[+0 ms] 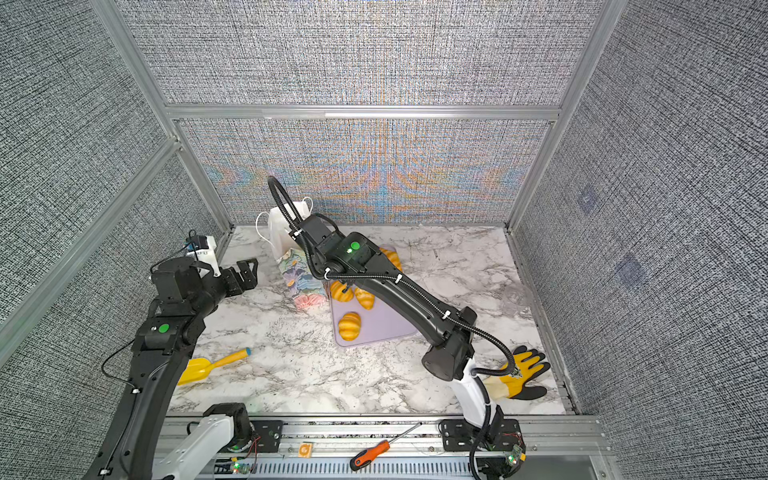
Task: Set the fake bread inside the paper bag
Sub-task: 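Withdraw the tongs from the bag back over the tray with the right gripper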
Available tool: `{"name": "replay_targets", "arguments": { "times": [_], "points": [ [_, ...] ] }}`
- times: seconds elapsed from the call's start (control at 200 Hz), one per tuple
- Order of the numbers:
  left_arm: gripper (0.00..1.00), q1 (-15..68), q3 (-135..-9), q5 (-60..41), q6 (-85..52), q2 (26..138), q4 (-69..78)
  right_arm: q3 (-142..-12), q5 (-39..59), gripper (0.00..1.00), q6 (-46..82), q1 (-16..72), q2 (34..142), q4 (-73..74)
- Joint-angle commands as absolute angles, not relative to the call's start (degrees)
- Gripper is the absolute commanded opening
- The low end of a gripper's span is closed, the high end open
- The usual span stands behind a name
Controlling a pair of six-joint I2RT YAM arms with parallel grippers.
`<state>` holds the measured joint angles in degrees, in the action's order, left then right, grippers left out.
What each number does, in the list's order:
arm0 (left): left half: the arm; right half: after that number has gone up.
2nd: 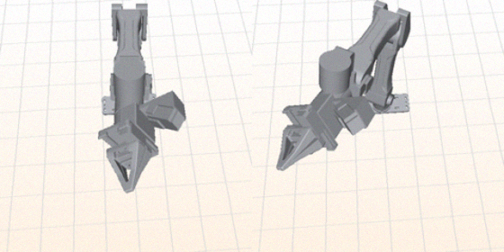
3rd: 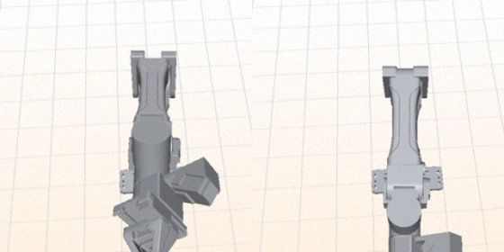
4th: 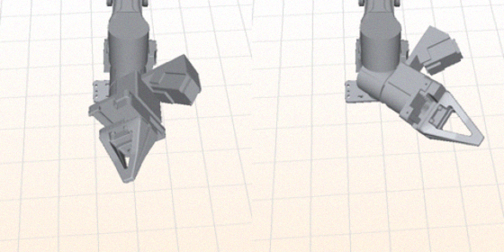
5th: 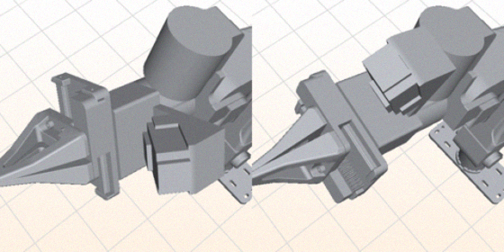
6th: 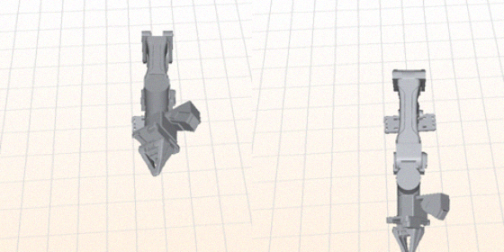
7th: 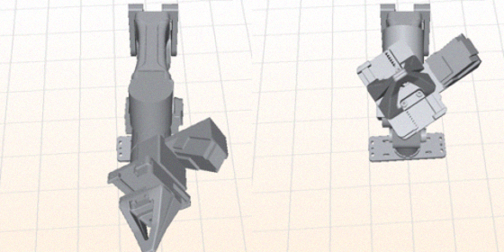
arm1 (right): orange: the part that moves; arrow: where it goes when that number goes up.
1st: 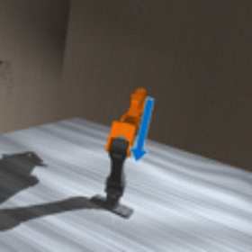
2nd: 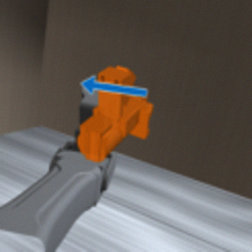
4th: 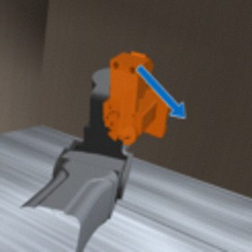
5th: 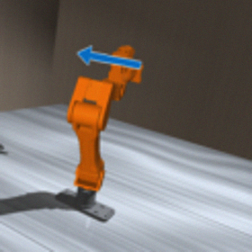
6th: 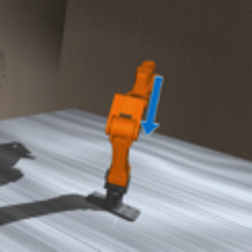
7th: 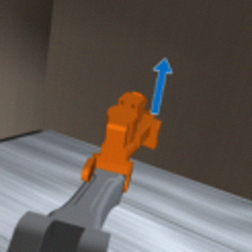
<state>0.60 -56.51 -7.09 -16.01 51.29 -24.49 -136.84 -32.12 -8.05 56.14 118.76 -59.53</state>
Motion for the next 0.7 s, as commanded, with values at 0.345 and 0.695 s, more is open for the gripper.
{"name": "replay_targets", "arguments": {
  "times": [0.345, 0.695],
  "points": [
    [0.99, 0.6, -54.0, -10.0, -14.4, 47.5, -21.4, -114.5, -28.2, 0.63, -5.3, 54.4, 104.0, -51.2],
    [0.99, 0.6, -53.2, -14.7, -14.5, 47.0, -20.5, -96.4, -18.6, 0.64, 0.8, 48.3, 93.5, -47.9]
  ]
}}
